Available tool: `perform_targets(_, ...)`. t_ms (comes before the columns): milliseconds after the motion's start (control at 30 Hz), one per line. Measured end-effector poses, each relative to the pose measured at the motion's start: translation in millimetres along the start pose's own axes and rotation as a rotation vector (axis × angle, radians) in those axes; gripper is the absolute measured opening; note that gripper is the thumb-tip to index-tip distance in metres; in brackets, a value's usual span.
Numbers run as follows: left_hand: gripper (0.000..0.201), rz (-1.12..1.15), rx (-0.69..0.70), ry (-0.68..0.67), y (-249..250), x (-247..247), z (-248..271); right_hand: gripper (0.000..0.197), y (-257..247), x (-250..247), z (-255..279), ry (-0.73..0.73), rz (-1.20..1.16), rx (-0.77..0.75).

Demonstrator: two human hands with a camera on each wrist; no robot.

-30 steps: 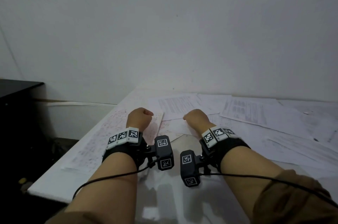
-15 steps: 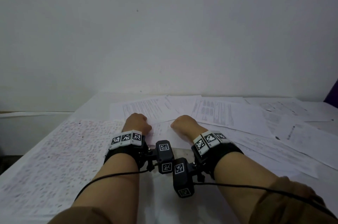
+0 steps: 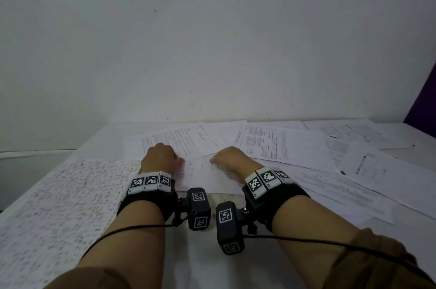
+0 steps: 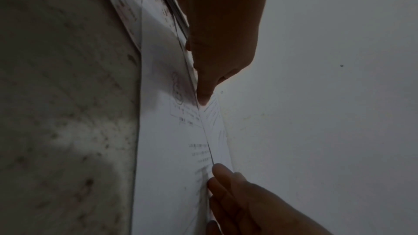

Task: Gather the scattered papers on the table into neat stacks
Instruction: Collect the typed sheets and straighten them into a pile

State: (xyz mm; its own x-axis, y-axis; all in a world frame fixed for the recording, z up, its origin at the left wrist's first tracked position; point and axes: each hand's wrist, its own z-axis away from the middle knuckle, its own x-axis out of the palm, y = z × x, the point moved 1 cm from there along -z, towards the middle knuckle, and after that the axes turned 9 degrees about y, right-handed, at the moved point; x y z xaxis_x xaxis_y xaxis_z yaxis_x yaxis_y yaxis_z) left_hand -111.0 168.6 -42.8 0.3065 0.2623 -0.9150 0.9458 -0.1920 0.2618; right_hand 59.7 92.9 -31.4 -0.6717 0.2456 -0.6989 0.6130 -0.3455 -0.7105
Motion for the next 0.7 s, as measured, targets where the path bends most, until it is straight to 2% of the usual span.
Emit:
perform_targets(67, 0.033, 0.050, 0.010, -0.029, 0.0, -1.0, 2.0, 0.039, 0.2, -2.3, 2.3, -0.007, -0.003, -0.008)
perform_targets(200, 0.016, -0.023, 0.060, 0.036, 7.7, -5.3, 5.5, 0.038, 1.3, -3.8, 4.0, 0.005, -0.040, 0.001)
perform_targets(500, 0.023, -0.122, 0.165, 0.108, 16.5, 3.2, 7.3, 0.043, 6.3, -9.0, 3.6, 0.021, -0.140, 0.040)
perform_targets(700, 0.029, -0.163, 0.125, 0.095, 20.4, 5.2, 9.4, 0.039, 5.9, -9.3, 6.7, 0.031, -0.207, 0.028)
